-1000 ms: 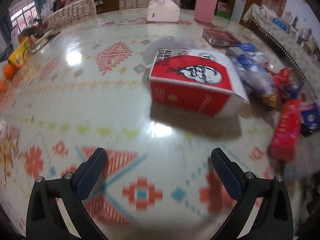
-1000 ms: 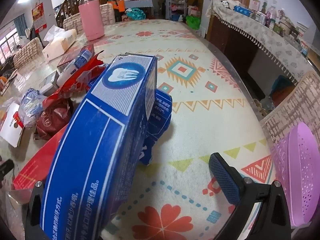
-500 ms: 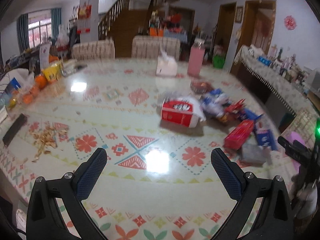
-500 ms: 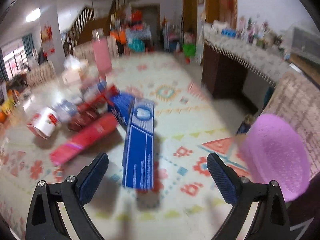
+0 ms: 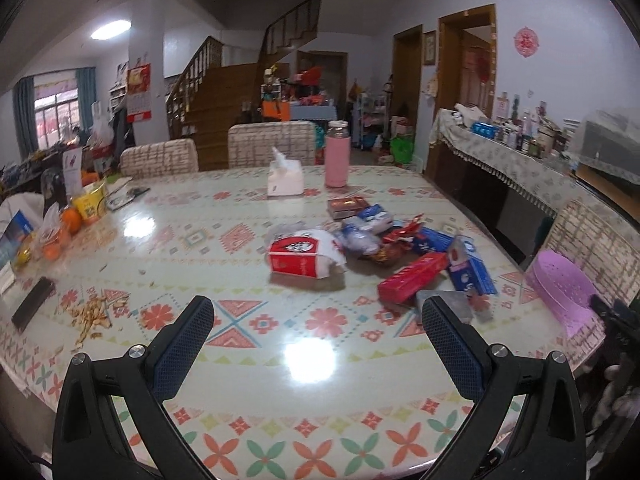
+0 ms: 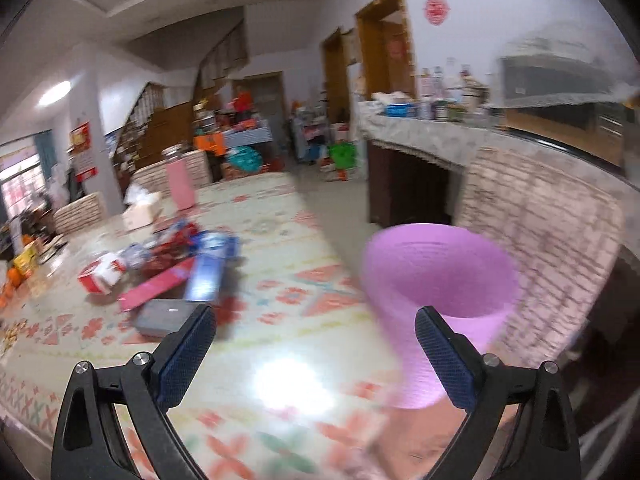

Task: Collect trash
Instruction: 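Move both tools over the table toward the red box and blue toothpaste box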

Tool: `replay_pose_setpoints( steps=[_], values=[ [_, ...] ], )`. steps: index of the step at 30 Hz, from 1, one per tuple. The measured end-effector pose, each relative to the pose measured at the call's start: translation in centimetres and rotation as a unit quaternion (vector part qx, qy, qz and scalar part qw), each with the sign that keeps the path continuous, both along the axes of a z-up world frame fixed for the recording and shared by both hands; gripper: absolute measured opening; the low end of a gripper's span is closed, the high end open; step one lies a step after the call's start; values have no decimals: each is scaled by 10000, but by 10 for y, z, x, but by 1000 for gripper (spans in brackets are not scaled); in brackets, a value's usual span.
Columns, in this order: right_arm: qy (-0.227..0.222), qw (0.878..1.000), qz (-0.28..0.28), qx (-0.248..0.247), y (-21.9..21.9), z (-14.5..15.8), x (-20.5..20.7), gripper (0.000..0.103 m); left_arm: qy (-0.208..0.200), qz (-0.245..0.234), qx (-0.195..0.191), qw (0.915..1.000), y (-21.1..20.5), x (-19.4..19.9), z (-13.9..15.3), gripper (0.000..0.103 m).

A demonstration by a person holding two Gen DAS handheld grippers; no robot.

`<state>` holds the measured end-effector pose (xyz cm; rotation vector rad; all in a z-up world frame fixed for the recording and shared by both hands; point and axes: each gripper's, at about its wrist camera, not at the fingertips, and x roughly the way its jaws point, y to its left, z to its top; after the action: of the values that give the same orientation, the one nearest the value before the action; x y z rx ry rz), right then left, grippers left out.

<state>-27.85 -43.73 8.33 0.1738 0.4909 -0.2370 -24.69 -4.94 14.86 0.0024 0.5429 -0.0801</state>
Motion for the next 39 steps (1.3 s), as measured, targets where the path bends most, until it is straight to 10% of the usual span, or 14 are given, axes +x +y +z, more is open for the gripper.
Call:
replay_pose_setpoints(
  steps=[18,39],
  values=[
    [596,9816,-1777,-372,-158,-22,-104,102,461,-820,3,9956,-114,56,-23,103],
    [776,9923,923,295,12,-35,44,103,511,122,580,9969,-29,74,-57,103]
  ],
)
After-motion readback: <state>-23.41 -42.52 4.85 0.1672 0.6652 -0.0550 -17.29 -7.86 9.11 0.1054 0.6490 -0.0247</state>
